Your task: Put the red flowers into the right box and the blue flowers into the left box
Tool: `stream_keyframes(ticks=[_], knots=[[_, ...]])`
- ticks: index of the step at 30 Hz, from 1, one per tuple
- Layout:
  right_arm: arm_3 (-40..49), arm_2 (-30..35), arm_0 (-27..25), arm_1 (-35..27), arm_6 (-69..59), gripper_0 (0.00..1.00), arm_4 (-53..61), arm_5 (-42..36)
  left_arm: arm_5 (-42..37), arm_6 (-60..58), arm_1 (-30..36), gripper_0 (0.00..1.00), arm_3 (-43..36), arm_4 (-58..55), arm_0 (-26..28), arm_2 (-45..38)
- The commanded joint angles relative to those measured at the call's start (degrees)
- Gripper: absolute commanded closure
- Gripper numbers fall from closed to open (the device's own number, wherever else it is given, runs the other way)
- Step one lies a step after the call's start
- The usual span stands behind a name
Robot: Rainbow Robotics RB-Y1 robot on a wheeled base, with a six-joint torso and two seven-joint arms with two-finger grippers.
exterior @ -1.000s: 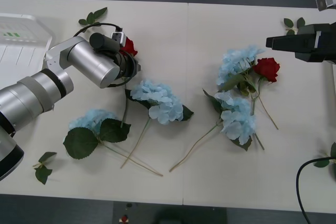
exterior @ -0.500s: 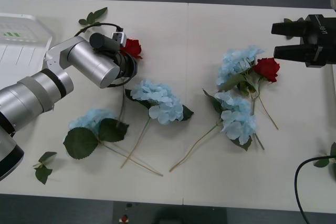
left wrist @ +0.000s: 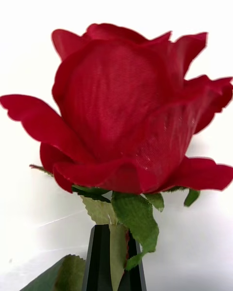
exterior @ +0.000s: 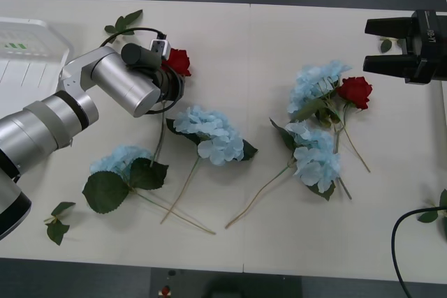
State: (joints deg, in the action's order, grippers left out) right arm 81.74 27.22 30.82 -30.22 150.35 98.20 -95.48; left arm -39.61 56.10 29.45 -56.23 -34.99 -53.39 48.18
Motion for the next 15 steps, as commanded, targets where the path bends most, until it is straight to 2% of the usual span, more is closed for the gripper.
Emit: stream_keyframes(ticks=[1, 10, 15], knots=[[1.9, -0.6, 1.8, -1.1, 0.9, 0.0, 0.8, 1.0, -0.3, 1.3, 1.6, 1.0, -6.3, -1.0, -2.2, -6.0], [0.5, -0.7, 1.7, -1.1, -0.2, 0.0, 0.8, 1.3, -8.2, 1.3, 2.4, 1.0, -19.0, -7.1, -4.1, -20.9], [0.3, -0.9, 1.8, -1.1, -1.1, 0.0, 0.8, 1.3, -16.1, 0.5, 1.2, 1.0, -30.0, -8.7, -3.7, -29.3]])
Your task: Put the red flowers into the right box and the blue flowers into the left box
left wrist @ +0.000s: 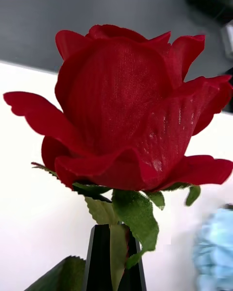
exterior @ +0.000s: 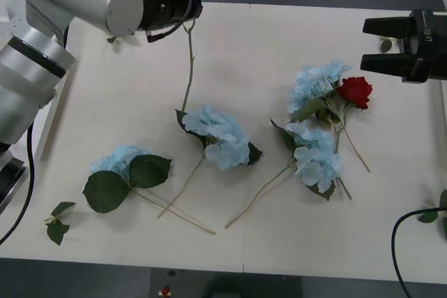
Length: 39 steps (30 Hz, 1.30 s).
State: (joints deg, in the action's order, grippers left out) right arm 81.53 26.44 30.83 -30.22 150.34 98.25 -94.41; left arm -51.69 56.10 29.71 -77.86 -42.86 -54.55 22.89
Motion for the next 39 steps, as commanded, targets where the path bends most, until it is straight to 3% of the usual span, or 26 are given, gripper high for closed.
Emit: stream_keyframes(ticks=[1, 7, 13, 25, 31, 39], knots=[[0.6, -0.3, 1.8, -1.1, -1.6, 0.0, 0.7, 0.2, -5.3, 0.1, 0.4, 1.0, -10.9, -1.2, -2.1, -5.7], [0.6, -1.1, 2.4, -1.3, -10.7, 0.0, 0.8, -0.8, -5.9, -1.3, -3.3, 1.0, -24.3, -1.8, 2.6, -11.4], [0.6, -1.9, 4.1, -1.2, -21.2, 0.0, 0.8, -0.8, -0.1, -7.4, -9.1, 1.0, -30.4, 1.6, 3.2, -10.8], [0.6, -3.0, 7.4, 0.8, -43.1, 0.0, 2.5, -0.8, 8.7, -9.8, -22.5, 1.0, -28.0, 10.7, 3.0, -6.8], [0.6, -3.3, 8.6, 0.9, -48.5, 0.0, 5.5, -0.8, 17.1, -10.8, -25.1, 1.0, -22.0, 13.1, 1.8, -3.8], [0.6, -3.9, 9.2, 0.8, -49.3, 0.0, 6.3, -0.8, 17.5, -11.4, -25.4, 1.0, -21.6, 12.5, 1.6, -3.3]])
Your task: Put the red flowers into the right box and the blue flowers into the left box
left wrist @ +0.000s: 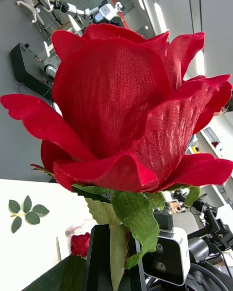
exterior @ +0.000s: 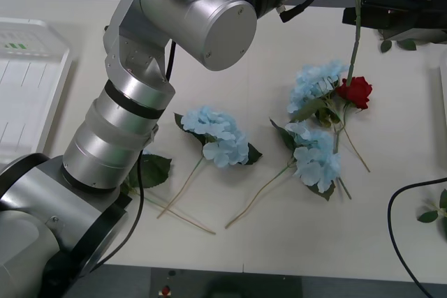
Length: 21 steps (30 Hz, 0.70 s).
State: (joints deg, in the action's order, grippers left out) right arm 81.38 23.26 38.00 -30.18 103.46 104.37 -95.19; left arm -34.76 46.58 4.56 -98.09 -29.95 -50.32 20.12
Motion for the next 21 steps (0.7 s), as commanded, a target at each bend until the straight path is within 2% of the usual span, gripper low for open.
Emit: stream_keyframes(ticks=[1, 2, 3, 4, 5, 6, 21], knots=[[0.7, -0.8, 2.0, 0.8, -2.4, 0.1, 0.0, 0.2, 0.6, -1.8, -0.2, 1.0, -1.4, -0.3, -2.6, -0.5], [0.7, -0.9, 2.0, 0.7, -2.4, 0.25, 0.0, 0.2, 0.6, -1.9, -0.2, 1.0, -1.4, -0.4, -2.6, -0.5], [0.7, -0.9, 2.0, 0.8, -2.5, 0.45, 0.0, 0.2, 0.6, -2.0, -0.2, 1.0, -1.4, -0.5, -2.6, -0.4], [0.7, -0.9, 2.0, 0.7, -2.6, 0.82, 0.0, 0.2, 0.6, -2.2, -0.2, 1.0, -1.4, -0.7, -2.6, -0.3], [0.7, -1.1, 2.0, 0.8, -2.7, 0.93, 0.1, 0.2, 0.6, -2.4, -0.2, 1.0, -1.4, -1.0, -2.6, -0.3], [0.7, -1.2, 2.0, 0.8, -2.9, 1.0, 0.0, 0.2, 0.6, -2.5, -0.2, 1.0, -1.4, -1.2, -2.6, -0.3], [0.7, -1.6, 2.0, 0.8, -4.0, 1.0, 0.1, 0.2, 0.6, -2.5, -0.2, 1.0, -1.4, -1.2, -2.6, -0.3]])
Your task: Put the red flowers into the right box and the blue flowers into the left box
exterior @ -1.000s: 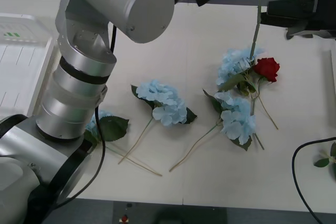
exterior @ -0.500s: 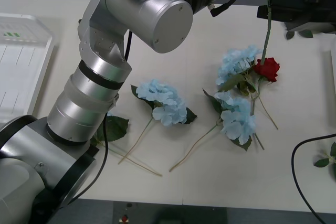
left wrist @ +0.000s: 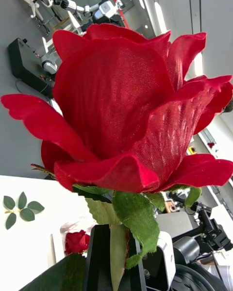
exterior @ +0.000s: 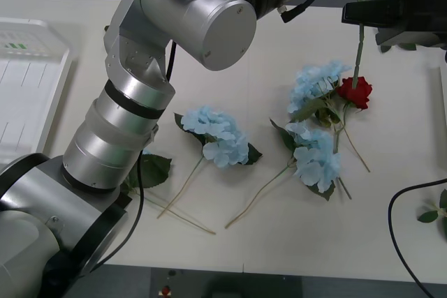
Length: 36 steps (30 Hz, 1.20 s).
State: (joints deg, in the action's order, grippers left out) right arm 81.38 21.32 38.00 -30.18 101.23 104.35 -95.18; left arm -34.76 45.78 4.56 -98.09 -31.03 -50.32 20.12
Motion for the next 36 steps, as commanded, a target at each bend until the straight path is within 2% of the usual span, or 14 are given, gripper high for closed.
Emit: stream_keyframes(ticks=[1, 6, 7, 8, 9, 11, 24, 33, 36], knots=[[0.7, 0.3, 2.0, 0.7, -1.7, 1.0, 0.1, 0.2, 0.6, -1.7, -0.2, 1.0, -1.4, -0.1, -2.6, -0.3], [0.7, 0.4, 2.0, 0.7, -1.7, 1.0, 0.1, 0.2, 0.6, -1.7, -0.2, 1.0, -1.4, -0.1, -2.6, -0.3], [0.7, 0.4, 2.0, 0.7, -1.7, 1.0, 0.1, 0.2, 0.6, -1.7, -0.2, 0.82, -1.4, -0.1, -2.6, -0.3], [0.7, 0.4, 2.0, 0.7, -1.7, 1.0, 0.1, 0.2, 0.6, -1.7, -0.2, 0.35, -1.4, -0.1, -2.6, -0.3], [0.7, 0.4, 2.0, 0.7, -1.7, 1.0, 0.1, 0.2, 0.6, -1.7, -0.2, 0.14, -1.4, -0.1, -2.6, -0.3], [0.7, 0.4, 1.9, 0.7, -1.7, 1.0, 0.1, 0.2, 0.6, -1.7, -0.2, 0.0, -1.4, -0.1, -2.6, -0.3], [0.5, 1.0, 1.7, -1.4, -2.6, 1.0, 0.1, -1.1, 0.6, -1.7, -0.2, 0.0, -1.4, -0.1, -2.6, -0.3], [-3.1, 1.1, -1.2, -9.1, -2.8, 1.0, 0.0, -2.3, 0.6, -1.7, -0.2, 0.0, -1.4, -0.1, -2.6, -0.3], [-6.0, 1.1, -2.7, -12.7, -2.8, 1.0, -0.2, -2.3, 0.2, -2.5, 0.2, 0.0, -1.4, -0.8, -1.0, 0.0]])
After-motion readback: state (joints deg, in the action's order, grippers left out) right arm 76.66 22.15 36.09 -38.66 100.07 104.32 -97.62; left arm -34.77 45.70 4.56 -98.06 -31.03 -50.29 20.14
